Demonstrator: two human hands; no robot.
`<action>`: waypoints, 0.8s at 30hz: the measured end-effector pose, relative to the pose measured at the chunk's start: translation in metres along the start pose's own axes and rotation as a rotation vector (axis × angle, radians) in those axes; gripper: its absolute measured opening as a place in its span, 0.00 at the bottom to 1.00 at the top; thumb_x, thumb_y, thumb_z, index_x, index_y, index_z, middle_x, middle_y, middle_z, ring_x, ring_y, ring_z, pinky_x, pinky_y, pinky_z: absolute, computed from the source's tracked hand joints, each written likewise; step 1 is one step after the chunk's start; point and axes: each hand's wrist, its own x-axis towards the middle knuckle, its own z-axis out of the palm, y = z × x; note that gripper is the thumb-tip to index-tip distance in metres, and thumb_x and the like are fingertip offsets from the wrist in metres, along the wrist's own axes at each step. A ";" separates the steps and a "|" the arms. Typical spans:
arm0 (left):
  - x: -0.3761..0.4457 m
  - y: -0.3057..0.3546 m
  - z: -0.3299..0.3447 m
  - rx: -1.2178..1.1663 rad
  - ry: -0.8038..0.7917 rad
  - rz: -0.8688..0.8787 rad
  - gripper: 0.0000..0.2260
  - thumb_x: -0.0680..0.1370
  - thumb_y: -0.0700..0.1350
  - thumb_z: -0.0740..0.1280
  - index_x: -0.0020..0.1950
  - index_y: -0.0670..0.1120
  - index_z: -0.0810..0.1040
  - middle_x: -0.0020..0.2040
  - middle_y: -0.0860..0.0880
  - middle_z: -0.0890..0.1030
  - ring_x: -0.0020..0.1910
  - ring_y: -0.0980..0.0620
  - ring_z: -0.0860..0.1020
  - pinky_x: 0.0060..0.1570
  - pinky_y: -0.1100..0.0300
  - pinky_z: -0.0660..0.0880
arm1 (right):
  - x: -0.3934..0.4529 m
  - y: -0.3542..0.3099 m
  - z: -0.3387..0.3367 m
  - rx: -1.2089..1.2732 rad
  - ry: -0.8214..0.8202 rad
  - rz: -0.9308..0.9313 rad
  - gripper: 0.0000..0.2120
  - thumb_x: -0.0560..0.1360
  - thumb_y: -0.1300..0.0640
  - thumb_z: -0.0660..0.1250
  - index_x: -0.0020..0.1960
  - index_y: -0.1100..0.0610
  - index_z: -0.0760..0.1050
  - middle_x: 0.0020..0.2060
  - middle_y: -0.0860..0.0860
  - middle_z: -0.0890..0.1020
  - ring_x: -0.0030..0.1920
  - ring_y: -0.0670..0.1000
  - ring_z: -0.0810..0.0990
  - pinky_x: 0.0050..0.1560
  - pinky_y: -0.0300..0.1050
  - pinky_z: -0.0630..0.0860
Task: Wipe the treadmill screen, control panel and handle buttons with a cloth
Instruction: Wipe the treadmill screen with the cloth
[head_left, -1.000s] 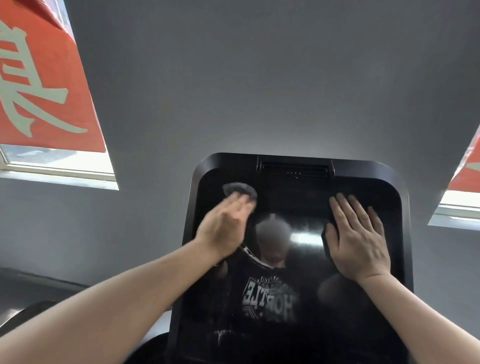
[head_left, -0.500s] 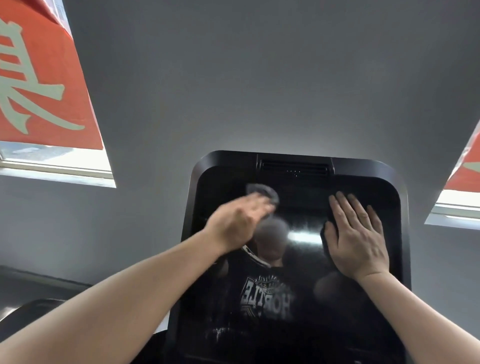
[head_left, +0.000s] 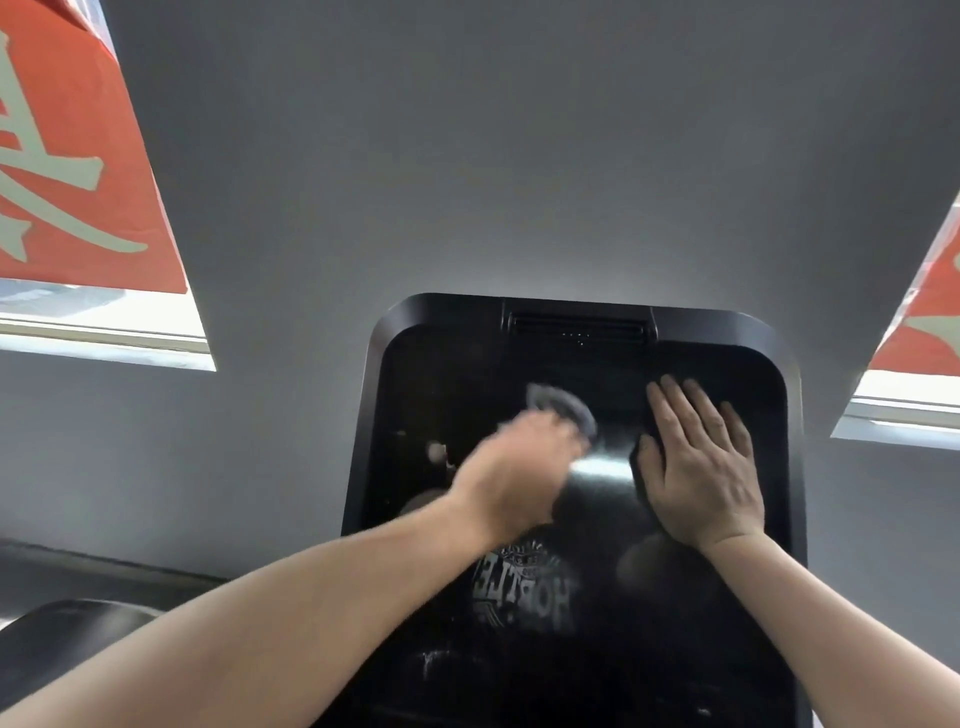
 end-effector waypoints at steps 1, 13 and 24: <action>-0.014 0.017 0.007 -0.022 -0.042 0.167 0.17 0.79 0.41 0.67 0.68 0.43 0.82 0.66 0.43 0.83 0.67 0.42 0.79 0.73 0.48 0.72 | 0.000 0.001 0.000 0.000 0.008 -0.002 0.30 0.82 0.46 0.56 0.83 0.53 0.63 0.83 0.50 0.64 0.84 0.52 0.57 0.83 0.58 0.53; -0.058 0.002 0.009 0.018 -0.149 0.489 0.18 0.84 0.40 0.61 0.74 0.42 0.77 0.73 0.42 0.78 0.74 0.42 0.74 0.77 0.46 0.66 | 0.000 -0.001 -0.001 -0.007 0.028 -0.009 0.30 0.83 0.46 0.56 0.83 0.54 0.63 0.82 0.51 0.65 0.83 0.53 0.58 0.83 0.57 0.52; -0.042 0.018 0.011 -0.066 -0.074 0.539 0.15 0.83 0.39 0.62 0.68 0.43 0.81 0.68 0.44 0.82 0.70 0.43 0.79 0.72 0.48 0.72 | 0.000 -0.002 -0.001 -0.002 0.034 0.000 0.30 0.83 0.46 0.57 0.83 0.54 0.63 0.82 0.50 0.65 0.83 0.53 0.59 0.82 0.59 0.55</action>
